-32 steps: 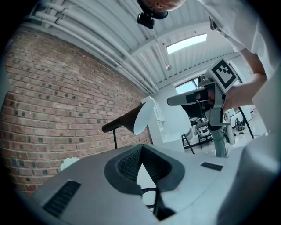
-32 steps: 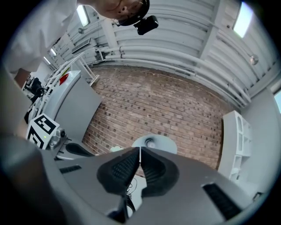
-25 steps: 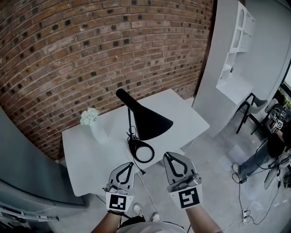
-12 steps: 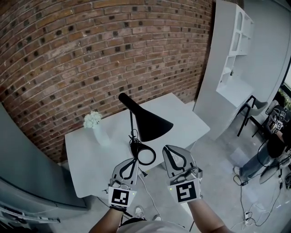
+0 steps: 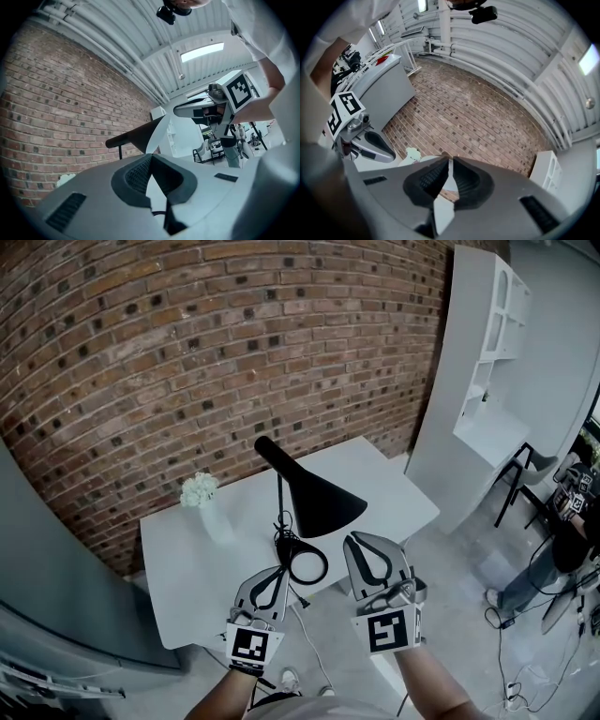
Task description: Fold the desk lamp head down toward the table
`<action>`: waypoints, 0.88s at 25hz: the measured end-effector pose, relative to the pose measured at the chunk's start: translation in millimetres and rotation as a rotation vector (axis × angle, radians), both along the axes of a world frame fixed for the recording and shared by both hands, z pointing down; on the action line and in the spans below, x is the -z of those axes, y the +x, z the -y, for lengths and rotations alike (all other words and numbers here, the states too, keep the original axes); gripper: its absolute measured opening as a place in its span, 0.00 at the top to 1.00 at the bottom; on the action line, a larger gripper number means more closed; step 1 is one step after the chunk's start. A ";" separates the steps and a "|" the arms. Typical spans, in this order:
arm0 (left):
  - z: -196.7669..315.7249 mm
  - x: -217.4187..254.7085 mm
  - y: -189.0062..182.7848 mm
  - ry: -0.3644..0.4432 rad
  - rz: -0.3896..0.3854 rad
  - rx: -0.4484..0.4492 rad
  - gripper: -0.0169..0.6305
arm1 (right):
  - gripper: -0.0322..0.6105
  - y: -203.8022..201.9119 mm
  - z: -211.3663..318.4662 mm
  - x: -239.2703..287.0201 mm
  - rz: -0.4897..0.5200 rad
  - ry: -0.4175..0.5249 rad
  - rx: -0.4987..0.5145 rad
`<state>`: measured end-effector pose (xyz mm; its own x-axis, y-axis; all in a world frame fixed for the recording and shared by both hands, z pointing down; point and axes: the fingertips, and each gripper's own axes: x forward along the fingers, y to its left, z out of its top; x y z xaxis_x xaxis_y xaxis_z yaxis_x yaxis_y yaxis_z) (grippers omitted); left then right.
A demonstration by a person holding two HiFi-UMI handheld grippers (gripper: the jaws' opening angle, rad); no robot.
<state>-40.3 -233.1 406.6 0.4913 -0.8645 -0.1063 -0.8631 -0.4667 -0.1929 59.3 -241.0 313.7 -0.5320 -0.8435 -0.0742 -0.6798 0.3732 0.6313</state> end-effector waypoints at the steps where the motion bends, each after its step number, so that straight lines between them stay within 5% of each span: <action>1: 0.5 -2.3 -0.8 -0.007 -0.002 0.002 0.96 | 0.92 -0.7 0.1 -0.6 -0.012 0.004 -0.002; 13: 4.7 -13.8 0.4 -0.039 -0.034 -0.005 0.96 | 0.74 -3.1 10.7 -13.3 -0.230 0.039 -0.040; 22: 9.6 -15.5 0.4 -0.045 -0.052 -0.005 0.96 | 0.71 -3.9 18.1 -16.5 -0.371 0.087 -0.020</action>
<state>-39.9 -242.7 422.0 0.4905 -0.8664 -0.0932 -0.8690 -0.4784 -0.1266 55.4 -259.2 330.2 -0.5198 -0.8529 0.0484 -0.4060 0.2965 0.8644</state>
